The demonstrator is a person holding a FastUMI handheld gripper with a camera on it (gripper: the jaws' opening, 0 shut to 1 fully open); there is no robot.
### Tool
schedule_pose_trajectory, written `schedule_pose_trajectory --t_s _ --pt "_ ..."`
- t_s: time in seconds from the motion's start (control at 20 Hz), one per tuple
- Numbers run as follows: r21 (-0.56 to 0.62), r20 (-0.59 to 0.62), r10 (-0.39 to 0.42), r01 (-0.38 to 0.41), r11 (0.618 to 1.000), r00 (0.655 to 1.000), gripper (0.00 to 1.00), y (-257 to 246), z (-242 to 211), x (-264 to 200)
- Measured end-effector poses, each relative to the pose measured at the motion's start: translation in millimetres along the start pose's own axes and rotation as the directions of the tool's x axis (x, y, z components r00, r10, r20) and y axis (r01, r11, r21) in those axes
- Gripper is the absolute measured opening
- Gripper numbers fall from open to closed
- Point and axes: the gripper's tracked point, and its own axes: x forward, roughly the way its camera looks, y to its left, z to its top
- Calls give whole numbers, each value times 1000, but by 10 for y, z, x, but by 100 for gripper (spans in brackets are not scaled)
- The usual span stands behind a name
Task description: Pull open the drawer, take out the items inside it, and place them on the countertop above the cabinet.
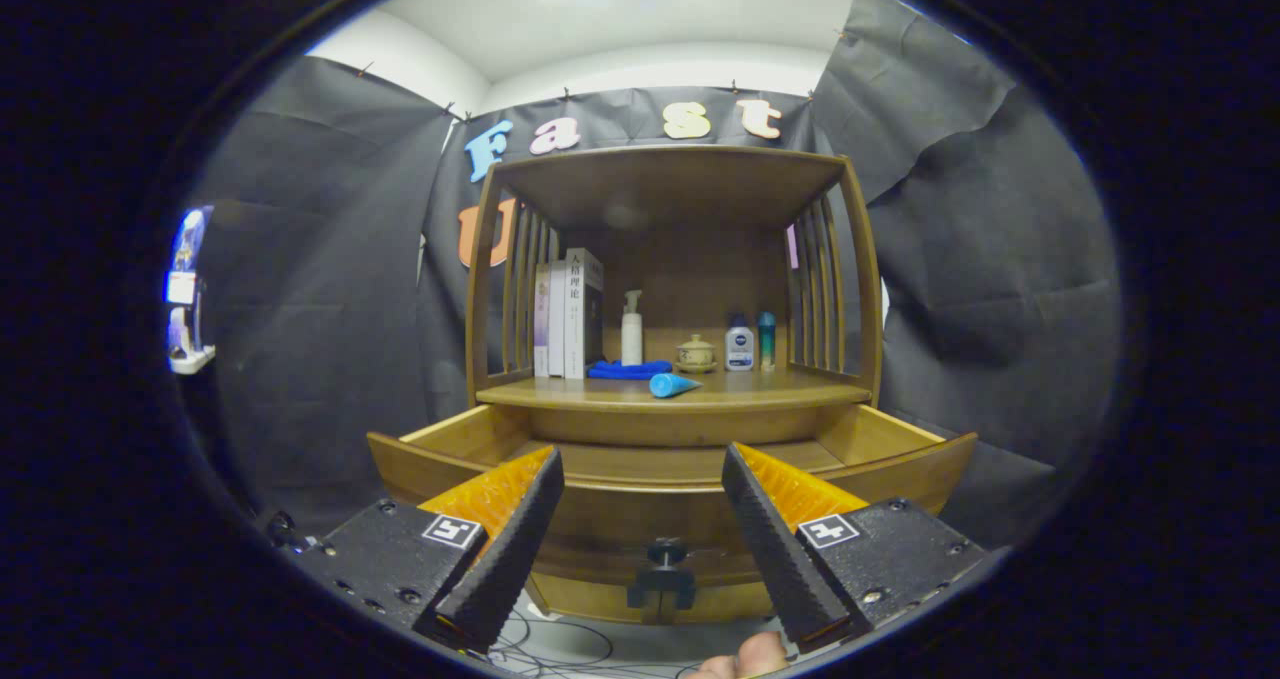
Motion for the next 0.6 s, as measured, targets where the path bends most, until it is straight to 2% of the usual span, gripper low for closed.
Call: schedule_pose_trajectory --t_s 0.4,0.6 --pt "-9 -93 -49 48 999 994 100 -120 -617 173" --pt "-15 -127 -60 58 998 990 100 -168 -756 262"
